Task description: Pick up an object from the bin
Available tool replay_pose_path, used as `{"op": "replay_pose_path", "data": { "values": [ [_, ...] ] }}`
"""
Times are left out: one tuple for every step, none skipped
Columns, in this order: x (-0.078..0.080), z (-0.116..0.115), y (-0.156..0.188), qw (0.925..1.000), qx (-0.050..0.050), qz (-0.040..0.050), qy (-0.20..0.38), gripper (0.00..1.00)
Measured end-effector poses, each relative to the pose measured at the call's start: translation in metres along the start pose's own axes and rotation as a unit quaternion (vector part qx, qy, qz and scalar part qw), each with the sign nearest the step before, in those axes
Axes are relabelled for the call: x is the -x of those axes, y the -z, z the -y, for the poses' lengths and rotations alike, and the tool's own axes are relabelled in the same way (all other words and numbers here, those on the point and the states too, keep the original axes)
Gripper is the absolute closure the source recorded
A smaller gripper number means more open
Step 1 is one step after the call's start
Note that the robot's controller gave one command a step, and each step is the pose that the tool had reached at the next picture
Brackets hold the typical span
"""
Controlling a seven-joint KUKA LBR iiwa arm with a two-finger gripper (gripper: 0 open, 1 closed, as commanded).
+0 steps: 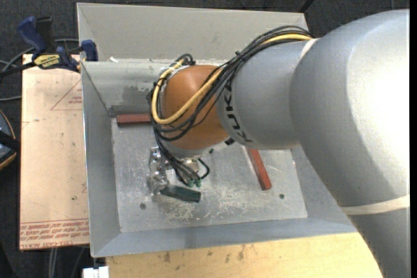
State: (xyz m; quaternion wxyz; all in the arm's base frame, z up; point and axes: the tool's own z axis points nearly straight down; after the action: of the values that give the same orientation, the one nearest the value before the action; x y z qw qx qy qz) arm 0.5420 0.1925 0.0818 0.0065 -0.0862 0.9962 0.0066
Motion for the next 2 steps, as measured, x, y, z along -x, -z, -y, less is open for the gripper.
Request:
{"op": "replay_pose_path", "data": {
  "values": [
    [-0.0008,0.0036,-0.0054,1.0000,-0.002,0.0024,0.000,0.00],
    [-0.0009,0.0043,-0.0046,1.0000,-0.003,0.0012,-0.001,1.00]
  ]
}}
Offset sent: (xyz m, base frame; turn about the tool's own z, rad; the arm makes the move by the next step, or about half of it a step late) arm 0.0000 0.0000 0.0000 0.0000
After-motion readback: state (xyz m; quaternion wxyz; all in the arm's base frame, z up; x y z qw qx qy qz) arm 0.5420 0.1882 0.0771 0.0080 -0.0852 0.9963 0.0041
